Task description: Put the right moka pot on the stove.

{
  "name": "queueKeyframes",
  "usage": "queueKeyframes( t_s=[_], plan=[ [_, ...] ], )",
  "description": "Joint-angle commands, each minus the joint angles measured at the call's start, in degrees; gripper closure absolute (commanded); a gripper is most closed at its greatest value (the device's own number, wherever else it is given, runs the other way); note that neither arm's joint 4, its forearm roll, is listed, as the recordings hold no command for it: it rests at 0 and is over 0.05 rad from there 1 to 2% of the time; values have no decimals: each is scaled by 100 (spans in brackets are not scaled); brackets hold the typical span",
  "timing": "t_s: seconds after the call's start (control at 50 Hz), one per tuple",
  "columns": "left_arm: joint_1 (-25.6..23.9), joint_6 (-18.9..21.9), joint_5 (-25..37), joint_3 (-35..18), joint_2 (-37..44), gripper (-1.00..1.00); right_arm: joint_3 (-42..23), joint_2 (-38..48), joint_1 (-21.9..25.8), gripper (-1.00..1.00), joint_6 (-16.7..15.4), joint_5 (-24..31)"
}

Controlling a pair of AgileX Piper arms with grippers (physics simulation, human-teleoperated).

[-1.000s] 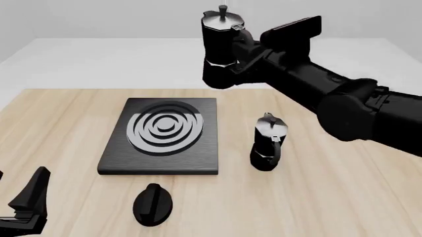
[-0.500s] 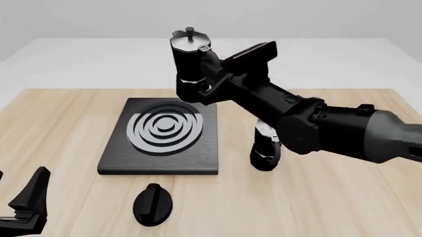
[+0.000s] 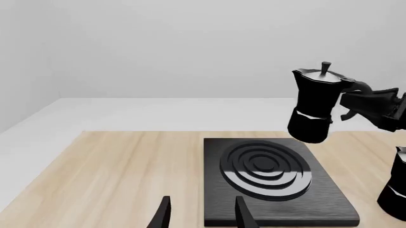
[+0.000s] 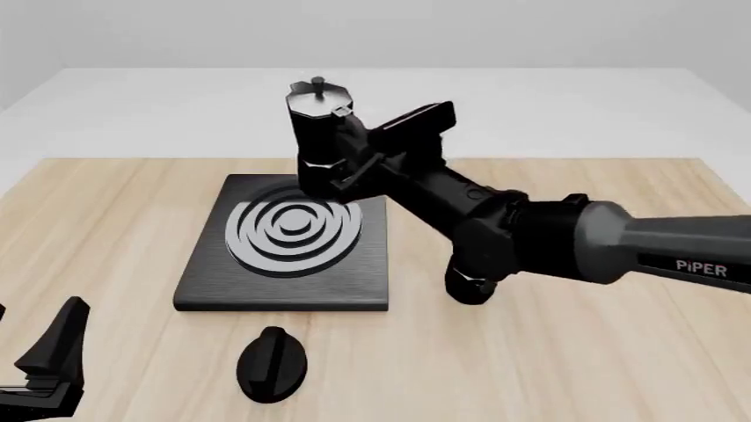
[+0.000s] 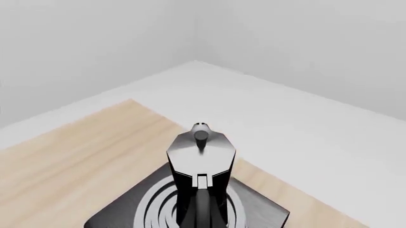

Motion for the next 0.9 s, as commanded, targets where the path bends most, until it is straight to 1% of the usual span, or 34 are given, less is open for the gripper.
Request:
queueKeyframes(
  t_s=[0.02, 0.12, 0.18, 0.44, 0.56, 0.74, 0.9],
  plan=[
    [-1, 1, 0, 0, 1, -100, -415, 349, -2, 100, 187, -104],
    [0, 1, 0, 0, 0, -100, -627, 527, 43, 100, 141, 2],
    [-1, 0, 0, 0, 0, -100, -806, 629, 54, 100, 199, 75],
    [0, -1, 0, 0, 1, -100, -1358, 1101, 191, 100, 149, 295],
    [0, 0, 0, 0, 0, -100, -1532, 1325, 168, 100, 169, 315],
    [1, 0, 0, 0, 0, -100, -1907, 1636, 145, 100, 91, 485],
    [-1, 0, 0, 0, 1, -100, -2068, 1777, 138, 100, 89, 542]
  ],
)
